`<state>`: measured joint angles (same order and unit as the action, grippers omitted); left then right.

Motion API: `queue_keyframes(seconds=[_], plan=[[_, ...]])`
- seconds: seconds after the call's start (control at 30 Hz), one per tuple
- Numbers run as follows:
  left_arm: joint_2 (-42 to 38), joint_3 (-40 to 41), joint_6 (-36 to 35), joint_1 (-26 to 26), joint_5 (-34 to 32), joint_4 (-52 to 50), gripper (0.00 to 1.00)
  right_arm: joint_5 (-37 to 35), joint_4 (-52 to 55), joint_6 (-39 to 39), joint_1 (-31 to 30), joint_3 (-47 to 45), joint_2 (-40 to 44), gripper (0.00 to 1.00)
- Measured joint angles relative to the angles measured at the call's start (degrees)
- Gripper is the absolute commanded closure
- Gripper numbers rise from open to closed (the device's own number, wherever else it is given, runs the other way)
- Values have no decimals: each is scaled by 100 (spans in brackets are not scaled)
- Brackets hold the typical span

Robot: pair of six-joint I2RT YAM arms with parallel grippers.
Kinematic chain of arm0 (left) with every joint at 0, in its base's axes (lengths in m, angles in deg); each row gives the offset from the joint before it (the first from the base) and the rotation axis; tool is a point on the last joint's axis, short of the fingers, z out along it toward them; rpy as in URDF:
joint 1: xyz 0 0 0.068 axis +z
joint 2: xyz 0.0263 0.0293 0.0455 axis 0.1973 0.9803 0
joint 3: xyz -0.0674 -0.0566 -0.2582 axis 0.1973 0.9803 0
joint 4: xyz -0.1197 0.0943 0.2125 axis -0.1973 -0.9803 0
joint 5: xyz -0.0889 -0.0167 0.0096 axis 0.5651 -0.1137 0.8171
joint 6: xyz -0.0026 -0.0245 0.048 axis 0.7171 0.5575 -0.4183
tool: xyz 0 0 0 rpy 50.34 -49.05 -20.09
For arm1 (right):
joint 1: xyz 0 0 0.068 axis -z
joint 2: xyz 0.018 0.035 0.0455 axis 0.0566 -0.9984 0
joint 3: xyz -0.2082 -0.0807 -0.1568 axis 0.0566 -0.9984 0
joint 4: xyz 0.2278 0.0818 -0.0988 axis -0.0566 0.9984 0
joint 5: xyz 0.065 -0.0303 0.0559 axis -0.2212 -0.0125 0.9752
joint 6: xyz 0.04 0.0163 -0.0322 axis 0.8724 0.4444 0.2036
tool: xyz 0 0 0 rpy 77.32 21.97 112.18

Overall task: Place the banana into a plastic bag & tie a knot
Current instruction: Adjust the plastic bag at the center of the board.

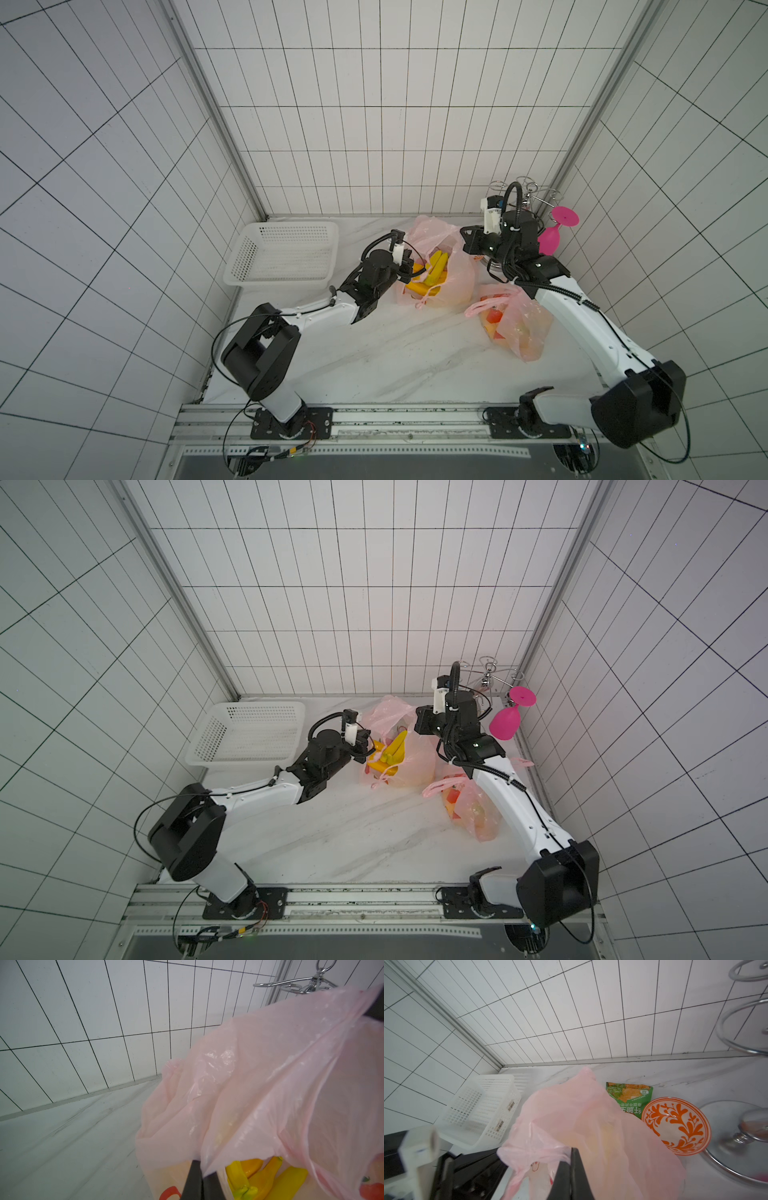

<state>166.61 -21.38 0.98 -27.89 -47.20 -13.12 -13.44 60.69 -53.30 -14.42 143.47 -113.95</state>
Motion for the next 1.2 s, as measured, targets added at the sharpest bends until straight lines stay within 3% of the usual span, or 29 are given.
queue_keyframes(seconds=[0.17, 0.3, 0.37, 0.53, 0.7, 0.93, 1.07, 1.2], plan=[[-835, 584, 487, 61, 341, 61, 100, 249, 52, -195, -59, 293, -549, 100], [-925, 741, 807, 136, 518, -44, 100, 245, 79, -345, -203, 295, -560, 63], [-914, 745, 940, 162, 597, -125, 100, 223, 120, -409, -245, 293, -444, 50], [-839, 643, 1241, 83, 640, -363, 100, -127, 492, -509, -433, 293, 402, 33], [-811, 538, 1419, -59, 638, -490, 100, -605, 981, -664, -1156, 291, 1451, 29], [-852, 535, 1569, -175, 638, -603, 100, -938, 1231, -625, -2463, -249, 2411, 34], [-896, 535, 1587, -188, 636, -675, 100, -1025, 1244, -470, -3252, -872, 2618, 42], [-940, 535, 1602, -201, 634, -697, 100, -1051, 1200, -308, -3587, -1283, 2492, 47]])
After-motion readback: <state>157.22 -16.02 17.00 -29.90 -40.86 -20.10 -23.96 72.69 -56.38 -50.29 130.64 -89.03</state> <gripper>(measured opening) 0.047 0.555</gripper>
